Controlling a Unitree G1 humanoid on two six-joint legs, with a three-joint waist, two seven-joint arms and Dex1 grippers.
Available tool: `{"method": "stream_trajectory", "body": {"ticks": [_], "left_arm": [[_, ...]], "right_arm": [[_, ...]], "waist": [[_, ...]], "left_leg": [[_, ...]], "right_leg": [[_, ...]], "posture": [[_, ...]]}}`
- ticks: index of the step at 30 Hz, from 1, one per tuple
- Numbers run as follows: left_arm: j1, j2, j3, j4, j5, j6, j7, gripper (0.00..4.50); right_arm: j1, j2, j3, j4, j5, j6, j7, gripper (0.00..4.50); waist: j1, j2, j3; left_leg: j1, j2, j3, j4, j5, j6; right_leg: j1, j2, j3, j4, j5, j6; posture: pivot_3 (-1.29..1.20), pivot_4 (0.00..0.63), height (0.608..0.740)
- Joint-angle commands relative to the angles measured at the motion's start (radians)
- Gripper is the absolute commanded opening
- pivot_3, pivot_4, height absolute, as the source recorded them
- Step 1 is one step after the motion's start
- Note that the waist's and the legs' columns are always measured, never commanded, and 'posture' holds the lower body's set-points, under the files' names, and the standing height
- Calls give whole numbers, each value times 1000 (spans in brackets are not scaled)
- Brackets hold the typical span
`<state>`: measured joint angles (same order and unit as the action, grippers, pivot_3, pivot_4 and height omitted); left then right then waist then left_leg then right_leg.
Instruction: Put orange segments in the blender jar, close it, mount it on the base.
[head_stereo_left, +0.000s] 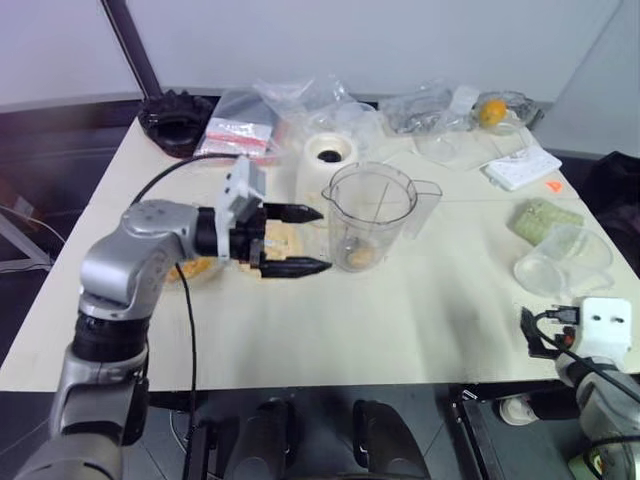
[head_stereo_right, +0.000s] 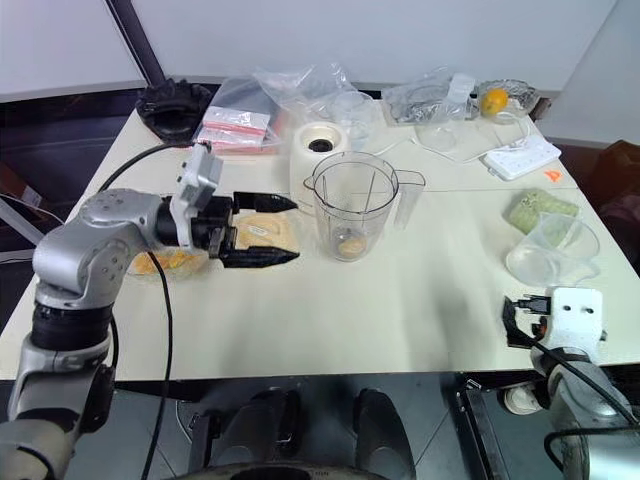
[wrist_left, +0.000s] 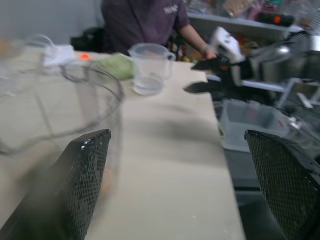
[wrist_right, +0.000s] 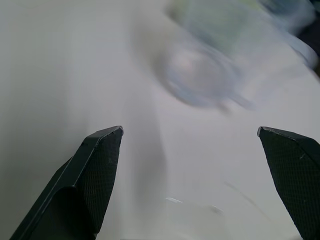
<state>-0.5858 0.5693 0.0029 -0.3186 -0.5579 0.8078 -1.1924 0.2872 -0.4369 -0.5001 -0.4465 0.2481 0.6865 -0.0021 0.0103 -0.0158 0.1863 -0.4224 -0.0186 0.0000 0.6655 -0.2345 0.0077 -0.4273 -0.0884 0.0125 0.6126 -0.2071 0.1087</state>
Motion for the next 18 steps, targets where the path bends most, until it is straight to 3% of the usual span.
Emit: {"method": "stream_trajectory", "body": {"ticks": [1,8,18], "left_arm": [[11,18,6,-64,-44,21,44,4466],[81,98,-4,-164,-152,92,41,4466],[131,134,2,-232,-230,112,115,4466]], "right_arm": [[-72,-3,-54,83,-50,-34,-52,4500],[-182,-66,-81,318,-101,-153,-36,4500],[-271,-140,-76,554,-136,-306,-3,4500]], "waist": [[-1,0,0],[-6,1,0],[-15,1,0]], "left_leg": [[0,0,0,0,0,0],[0,0,1,0,0,0],[2,0,2,0,0,0]], "right_leg": [[0,1,0,0,0,0],[0,1,1,0,0,1],[1,2,1,0,-1,1]], "posture": [[0,150,740],[0,150,740],[0,150,740]]}}
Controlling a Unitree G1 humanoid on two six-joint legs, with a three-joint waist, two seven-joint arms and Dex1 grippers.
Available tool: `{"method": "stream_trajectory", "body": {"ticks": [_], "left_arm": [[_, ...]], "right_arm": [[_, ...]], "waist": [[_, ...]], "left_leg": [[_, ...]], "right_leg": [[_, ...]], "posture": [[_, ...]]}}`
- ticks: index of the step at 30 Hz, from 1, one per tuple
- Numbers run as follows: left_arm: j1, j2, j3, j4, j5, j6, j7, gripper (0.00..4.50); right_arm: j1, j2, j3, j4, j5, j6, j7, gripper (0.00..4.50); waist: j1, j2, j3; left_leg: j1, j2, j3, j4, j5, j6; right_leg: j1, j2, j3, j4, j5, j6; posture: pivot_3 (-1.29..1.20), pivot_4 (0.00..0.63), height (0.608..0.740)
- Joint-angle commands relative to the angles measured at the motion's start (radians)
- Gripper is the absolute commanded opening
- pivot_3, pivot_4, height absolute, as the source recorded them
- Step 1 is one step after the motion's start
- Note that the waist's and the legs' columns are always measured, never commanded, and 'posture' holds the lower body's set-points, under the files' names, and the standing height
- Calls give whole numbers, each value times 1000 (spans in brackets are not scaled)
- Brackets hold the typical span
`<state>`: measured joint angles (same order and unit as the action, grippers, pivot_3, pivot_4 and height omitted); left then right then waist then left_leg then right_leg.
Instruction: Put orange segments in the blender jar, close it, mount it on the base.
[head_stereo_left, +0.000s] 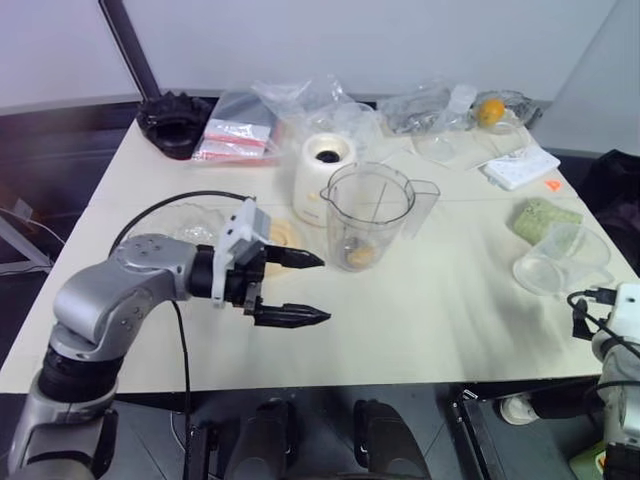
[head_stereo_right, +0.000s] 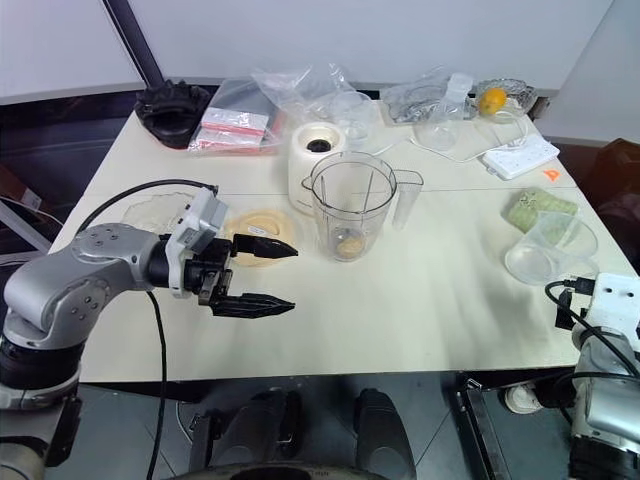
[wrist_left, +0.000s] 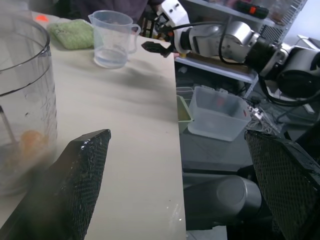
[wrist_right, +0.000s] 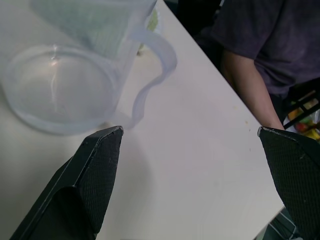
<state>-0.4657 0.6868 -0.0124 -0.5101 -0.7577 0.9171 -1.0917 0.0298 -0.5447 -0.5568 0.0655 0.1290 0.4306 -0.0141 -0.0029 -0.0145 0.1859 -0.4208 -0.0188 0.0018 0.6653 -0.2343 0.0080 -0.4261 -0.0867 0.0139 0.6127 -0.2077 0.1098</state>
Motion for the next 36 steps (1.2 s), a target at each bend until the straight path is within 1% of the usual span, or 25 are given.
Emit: {"method": "stream_trajectory", "body": {"ticks": [1,9,16,21,24,31,36], "left_arm": [[11,22,16,-37,-34,2,18,4466],[21,44,14,-48,-54,0,43,4466],[34,70,13,-49,-66,-10,56,4466],[28,64,0,-49,-67,-13,73,4466],[23,68,-5,-39,-62,-20,72,4466],[3,77,-15,-19,-52,-27,71,4466],[-8,77,-15,-21,-56,-21,82,4466]], "right_arm": [[-25,-39,-16,71,-18,-64,14,4500],[-101,-74,10,228,-19,-150,48,4500],[-60,-34,26,108,3,-105,61,4500],[-97,-45,40,173,-8,-145,68,4500],[-144,-65,50,255,-22,-190,71,4500],[-290,-128,91,518,-54,-329,71,4500],[-408,-173,129,739,-86,-419,54,4500]], "waist": [[-6,0,0],[-16,0,0],[-11,0,0],[-12,0,0],[-14,0,0],[-17,0,0],[-19,0,1]], "left_leg": [[0,0,0,0,0,0],[1,0,1,0,0,0],[1,0,1,-1,0,0],[1,0,1,-1,0,0],[2,0,1,-1,0,0],[2,0,2,-1,0,0],[2,0,3,-1,0,0]], "right_leg": [[0,0,0,0,0,0],[1,1,2,0,0,0],[1,1,2,0,0,1],[1,1,3,0,0,1],[1,1,3,0,0,0],[1,1,3,0,0,0],[1,1,4,0,0,0]], "posture": [[0,150,740],[0,150,740],[0,150,740],[0,150,740],[0,150,740],[0,150,740],[0,150,740]]}}
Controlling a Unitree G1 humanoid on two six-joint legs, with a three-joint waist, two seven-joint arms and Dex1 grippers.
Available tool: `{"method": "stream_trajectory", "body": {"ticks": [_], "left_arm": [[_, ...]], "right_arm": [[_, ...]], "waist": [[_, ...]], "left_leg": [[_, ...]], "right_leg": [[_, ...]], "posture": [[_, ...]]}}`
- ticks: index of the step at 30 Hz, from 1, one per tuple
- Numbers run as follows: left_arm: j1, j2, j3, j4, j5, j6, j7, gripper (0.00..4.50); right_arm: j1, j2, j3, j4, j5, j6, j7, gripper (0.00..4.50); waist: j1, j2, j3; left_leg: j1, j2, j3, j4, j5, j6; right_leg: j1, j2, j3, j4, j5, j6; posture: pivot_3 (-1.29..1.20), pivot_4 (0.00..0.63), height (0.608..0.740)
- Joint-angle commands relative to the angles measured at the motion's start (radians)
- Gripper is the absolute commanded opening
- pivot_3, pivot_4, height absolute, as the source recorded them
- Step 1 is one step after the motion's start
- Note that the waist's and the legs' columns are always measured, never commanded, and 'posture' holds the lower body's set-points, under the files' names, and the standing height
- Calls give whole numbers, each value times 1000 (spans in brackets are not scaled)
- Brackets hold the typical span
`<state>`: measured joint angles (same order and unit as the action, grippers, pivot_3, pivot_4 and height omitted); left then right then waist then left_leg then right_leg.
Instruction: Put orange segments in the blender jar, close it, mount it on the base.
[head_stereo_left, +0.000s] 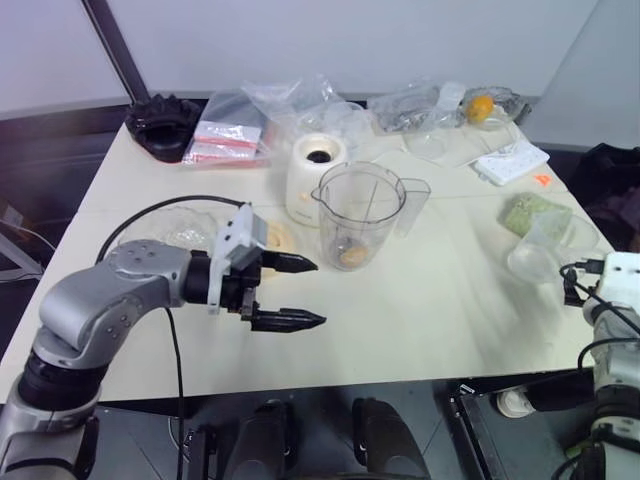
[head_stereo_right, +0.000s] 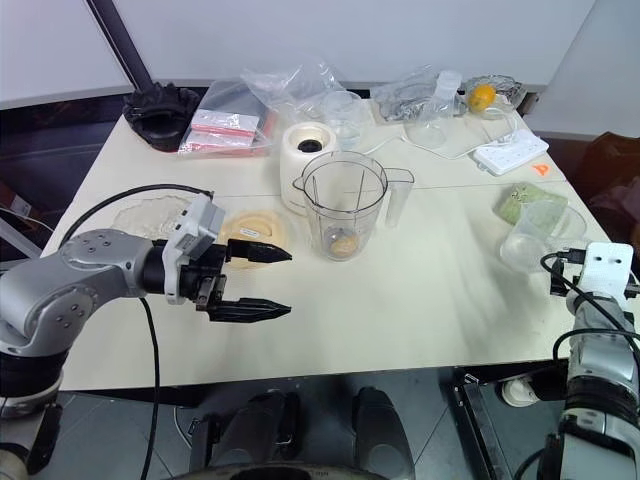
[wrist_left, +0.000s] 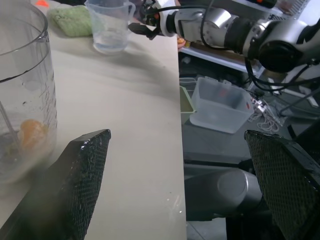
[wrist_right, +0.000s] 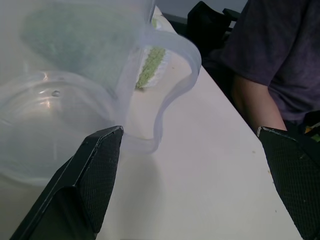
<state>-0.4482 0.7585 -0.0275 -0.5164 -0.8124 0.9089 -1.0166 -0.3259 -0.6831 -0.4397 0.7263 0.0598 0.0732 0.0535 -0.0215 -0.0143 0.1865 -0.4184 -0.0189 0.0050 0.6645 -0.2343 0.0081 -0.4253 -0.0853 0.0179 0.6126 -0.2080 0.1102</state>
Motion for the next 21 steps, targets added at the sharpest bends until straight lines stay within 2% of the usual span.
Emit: {"method": "stream_trajectory", "body": {"ticks": [1,12,21], "left_arm": [[-27,6,-1,-13,3,-15,9,4466],[-33,5,-6,-3,18,-21,18,4466],[-31,-14,-3,-19,-8,-3,47,4466]], "right_arm": [[-73,-40,17,115,-19,-77,-18,4500],[-192,-85,89,368,-57,-194,-51,4500],[-183,-64,35,313,42,-227,-11,4500]], "waist": [[0,0,0],[-20,0,0],[-23,0,0]], "left_leg": [[0,0,0,0,0,0],[0,0,1,-1,0,0],[1,0,1,-1,0,0]], "right_leg": [[0,0,0,0,0,0],[0,2,2,0,0,0],[0,2,3,0,0,0]], "posture": [[0,150,740],[0,150,740],[0,150,740]]}}
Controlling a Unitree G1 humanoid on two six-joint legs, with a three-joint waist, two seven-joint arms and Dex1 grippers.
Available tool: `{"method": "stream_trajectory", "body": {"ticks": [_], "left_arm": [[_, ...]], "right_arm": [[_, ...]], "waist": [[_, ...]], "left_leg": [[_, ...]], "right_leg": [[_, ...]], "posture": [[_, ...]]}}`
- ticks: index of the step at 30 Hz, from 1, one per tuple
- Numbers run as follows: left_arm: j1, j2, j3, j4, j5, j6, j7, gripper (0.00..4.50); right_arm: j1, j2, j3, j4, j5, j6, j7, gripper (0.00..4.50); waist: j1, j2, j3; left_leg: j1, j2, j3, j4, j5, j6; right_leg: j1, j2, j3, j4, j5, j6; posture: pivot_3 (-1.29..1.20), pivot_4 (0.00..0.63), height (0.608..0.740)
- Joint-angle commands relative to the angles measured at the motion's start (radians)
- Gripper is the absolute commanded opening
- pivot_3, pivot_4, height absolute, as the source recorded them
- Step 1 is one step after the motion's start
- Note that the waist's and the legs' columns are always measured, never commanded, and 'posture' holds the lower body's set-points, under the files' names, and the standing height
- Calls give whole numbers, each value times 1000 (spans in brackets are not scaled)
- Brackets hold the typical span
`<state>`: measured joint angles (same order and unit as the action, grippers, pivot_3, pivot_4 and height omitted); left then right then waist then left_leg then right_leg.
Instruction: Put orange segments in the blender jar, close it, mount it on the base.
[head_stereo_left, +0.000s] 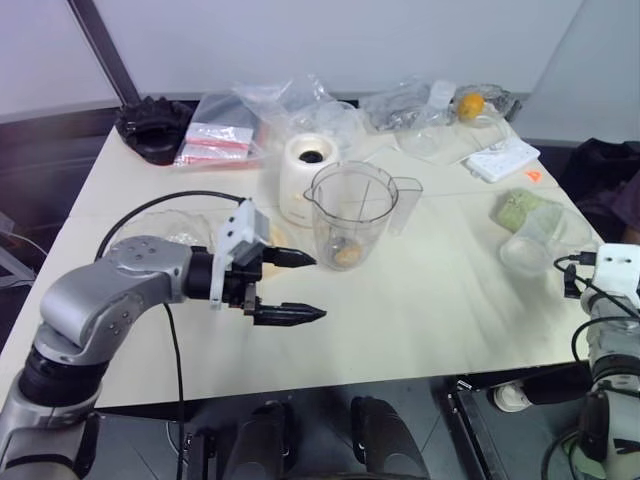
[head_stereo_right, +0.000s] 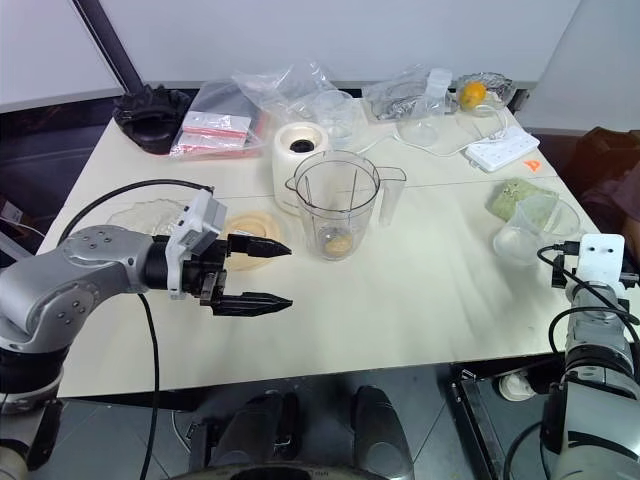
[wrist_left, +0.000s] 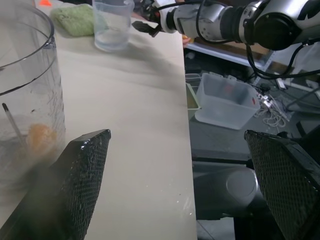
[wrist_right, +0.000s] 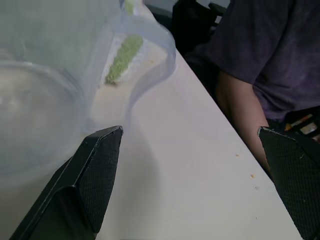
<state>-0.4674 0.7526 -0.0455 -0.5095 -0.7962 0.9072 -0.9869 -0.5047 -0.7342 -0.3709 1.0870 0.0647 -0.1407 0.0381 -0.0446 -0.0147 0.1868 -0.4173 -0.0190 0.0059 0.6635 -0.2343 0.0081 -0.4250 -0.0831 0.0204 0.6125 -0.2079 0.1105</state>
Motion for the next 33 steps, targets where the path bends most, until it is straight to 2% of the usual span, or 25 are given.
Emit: {"method": "stream_trajectory", "body": {"ticks": [1,22,25,32,33], "left_arm": [[-12,-11,19,-30,-33,5,23,4466],[22,19,51,-80,-149,77,126,4466],[22,27,56,-81,-152,83,129,4500],[33,38,66,-90,-165,86,142,4500],[33,39,66,-90,-167,86,146,4500]], "right_arm": [[-5,-20,-34,-46,39,-9,0,4500],[-122,-61,8,140,29,-18,41,4500],[-139,-53,18,157,22,-25,35,3598],[-136,-38,30,164,19,-37,31,15],[-136,-37,30,164,20,-37,32,15]], "waist": [[0,0,0],[0,0,0],[-1,0,0],[3,0,0],[3,0,0]], "left_leg": [[0,0,0,0,0,0],[1,0,1,0,0,0],[1,0,1,0,0,0],[1,0,1,0,0,0],[1,0,1,0,0,0]], "right_leg": [[0,0,0,0,0,0],[1,0,1,0,0,0],[1,0,1,0,0,0],[1,0,1,0,0,0],[1,0,2,0,0,0]], "posture": [[0,150,740],[0,150,740],[0,150,740],[0,150,740],[0,150,740]]}}
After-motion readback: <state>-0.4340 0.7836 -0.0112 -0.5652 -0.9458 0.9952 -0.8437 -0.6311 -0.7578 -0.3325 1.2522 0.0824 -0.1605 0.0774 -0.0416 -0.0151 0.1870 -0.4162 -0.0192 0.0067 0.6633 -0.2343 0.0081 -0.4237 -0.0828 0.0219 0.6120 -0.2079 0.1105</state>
